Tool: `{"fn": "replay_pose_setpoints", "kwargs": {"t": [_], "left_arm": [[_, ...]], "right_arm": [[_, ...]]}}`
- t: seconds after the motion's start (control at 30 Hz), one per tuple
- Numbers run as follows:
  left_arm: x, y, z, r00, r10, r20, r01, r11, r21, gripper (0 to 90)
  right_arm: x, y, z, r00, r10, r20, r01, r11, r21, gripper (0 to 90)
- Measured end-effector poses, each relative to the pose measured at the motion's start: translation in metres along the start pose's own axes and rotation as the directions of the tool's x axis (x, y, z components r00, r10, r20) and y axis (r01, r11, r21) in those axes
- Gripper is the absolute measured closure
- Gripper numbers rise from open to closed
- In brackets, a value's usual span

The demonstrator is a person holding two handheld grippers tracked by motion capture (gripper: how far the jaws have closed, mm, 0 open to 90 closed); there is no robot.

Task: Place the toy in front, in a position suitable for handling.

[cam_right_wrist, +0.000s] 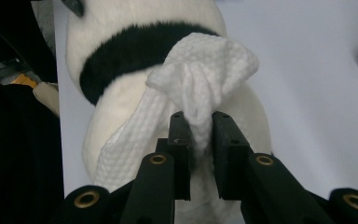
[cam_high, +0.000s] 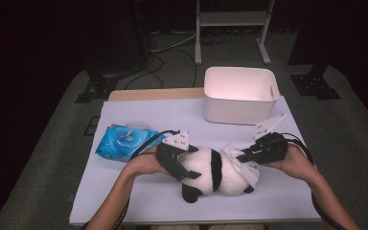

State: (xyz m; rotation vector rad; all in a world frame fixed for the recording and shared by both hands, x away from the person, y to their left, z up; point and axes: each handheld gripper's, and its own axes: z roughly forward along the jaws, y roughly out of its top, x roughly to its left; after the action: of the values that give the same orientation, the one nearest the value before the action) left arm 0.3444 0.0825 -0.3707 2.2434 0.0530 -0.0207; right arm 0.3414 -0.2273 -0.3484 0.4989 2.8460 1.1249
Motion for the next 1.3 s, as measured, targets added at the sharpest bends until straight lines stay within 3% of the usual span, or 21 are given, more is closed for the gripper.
{"fn": "replay_pose_setpoints", "kwargs": {"t": [0.17, 0.37, 0.6, 0.83, 1.03, 1.17, 1.3], "left_arm": [[0.0, 0.0, 0.0, 1.0, 0.009, -0.002, -0.009, 0.9999, 0.008, 14.6], [0.0, 0.001, 0.0, 0.9999, 0.013, -0.005, -0.013, 0.9999, 0.011, 14.5], [0.001, -0.001, 0.0, 1.0, 0.008, 0.001, -0.008, 1.0, 0.004, 14.6], [0.001, -0.001, -0.001, 1.0, 0.006, 0.003, -0.006, 1.0, 0.006, 14.6], [0.001, -0.001, -0.001, 1.0, 0.007, 0.002, -0.007, 1.0, 0.006, 14.6], [0.001, 0.0, -0.001, 0.9999, 0.013, 0.004, -0.013, 0.9999, 0.009, 14.6], [0.0, 0.0, 0.0, 0.9999, 0.015, 0.0, -0.015, 0.9998, 0.01, 14.6]], "right_arm": [[-0.004, 0.023, 0.016, 0.9994, -0.024, -0.026, 0.025, 1.0, 0.012, 78.0], [-0.012, 0.032, 0.026, 0.9991, -0.022, -0.036, 0.022, 1.0, 0.011, 77.9], [-0.016, 0.022, 0.015, 0.9998, 0.001, -0.019, 0.0, 1.0, 0.002, 78.0], [-0.021, -0.008, -0.002, 0.9973, 0.073, 0.01, -0.073, 0.997, -0.011, 78.0], [-0.023, -0.029, -0.013, 0.9941, 0.104, 0.033, -0.104, 0.995, 0.0, 78.0], [-0.023, -0.027, -0.013, 0.9945, 0.099, 0.035, -0.099, 0.995, 0.0, 78.0], [-0.022, -0.006, -0.004, 0.9981, 0.06, 0.016, -0.06, 0.998, 0.005, 78.0]]}}
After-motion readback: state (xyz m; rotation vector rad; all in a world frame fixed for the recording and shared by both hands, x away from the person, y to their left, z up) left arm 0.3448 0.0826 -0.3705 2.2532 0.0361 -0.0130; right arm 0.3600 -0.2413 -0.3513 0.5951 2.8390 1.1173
